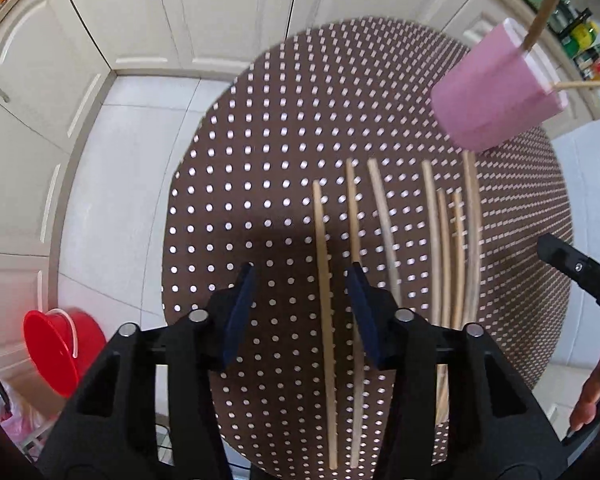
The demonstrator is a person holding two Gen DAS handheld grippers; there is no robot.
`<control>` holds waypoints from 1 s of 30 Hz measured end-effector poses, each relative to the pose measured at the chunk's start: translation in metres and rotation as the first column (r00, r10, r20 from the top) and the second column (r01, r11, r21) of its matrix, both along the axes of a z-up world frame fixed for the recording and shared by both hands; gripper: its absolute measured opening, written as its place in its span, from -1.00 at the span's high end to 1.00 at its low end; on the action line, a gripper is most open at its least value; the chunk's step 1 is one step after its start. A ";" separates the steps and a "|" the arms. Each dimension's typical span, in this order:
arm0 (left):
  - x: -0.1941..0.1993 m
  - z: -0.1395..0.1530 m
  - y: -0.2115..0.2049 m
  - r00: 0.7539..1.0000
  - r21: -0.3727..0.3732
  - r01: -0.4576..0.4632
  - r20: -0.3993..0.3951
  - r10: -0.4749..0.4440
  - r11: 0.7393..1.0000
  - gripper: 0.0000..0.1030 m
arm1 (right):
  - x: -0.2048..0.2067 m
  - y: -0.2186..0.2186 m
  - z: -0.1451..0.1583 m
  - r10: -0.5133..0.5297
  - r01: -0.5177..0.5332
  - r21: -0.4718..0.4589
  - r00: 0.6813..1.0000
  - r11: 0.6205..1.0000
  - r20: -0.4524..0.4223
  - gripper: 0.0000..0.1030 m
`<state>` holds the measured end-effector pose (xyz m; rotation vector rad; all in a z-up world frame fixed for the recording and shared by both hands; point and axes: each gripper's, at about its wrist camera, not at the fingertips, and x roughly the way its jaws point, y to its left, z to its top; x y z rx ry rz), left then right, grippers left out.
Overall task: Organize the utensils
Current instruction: 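Lower the left tool to grasp another stick while the right tool grasps one too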
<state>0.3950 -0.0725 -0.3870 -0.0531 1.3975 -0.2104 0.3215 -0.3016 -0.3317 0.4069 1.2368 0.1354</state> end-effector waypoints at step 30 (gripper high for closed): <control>0.022 -0.002 -0.027 1.000 0.096 0.010 0.008 -0.011 0.995 0.84 | 0.079 0.051 -0.038 0.111 -0.137 -0.199 0.984 0.970 -0.136 0.87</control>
